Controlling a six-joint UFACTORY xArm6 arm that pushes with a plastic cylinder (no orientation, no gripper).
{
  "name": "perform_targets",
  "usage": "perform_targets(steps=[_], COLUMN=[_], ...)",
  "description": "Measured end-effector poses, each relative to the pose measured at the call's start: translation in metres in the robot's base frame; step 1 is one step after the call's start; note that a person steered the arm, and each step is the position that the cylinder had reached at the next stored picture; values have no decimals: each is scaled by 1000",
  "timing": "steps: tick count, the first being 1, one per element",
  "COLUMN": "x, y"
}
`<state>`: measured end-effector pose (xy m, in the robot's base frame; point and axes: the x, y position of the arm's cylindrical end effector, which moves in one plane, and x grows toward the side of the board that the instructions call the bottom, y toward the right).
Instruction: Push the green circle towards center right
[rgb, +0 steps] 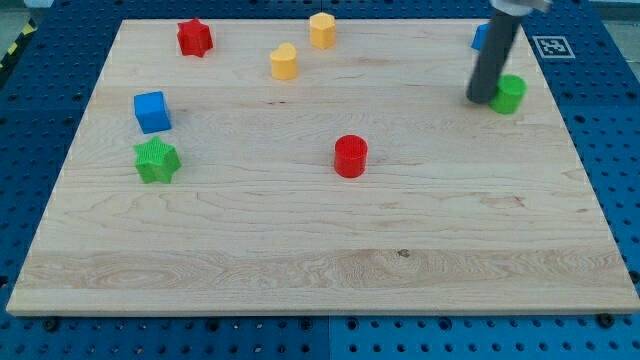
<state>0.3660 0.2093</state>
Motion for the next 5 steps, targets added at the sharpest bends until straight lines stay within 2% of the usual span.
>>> perform_targets(steps=[1,2,3,4,5], x=[-1,-21,-56,-58,-16], y=[-15,-37,-23,7,21])
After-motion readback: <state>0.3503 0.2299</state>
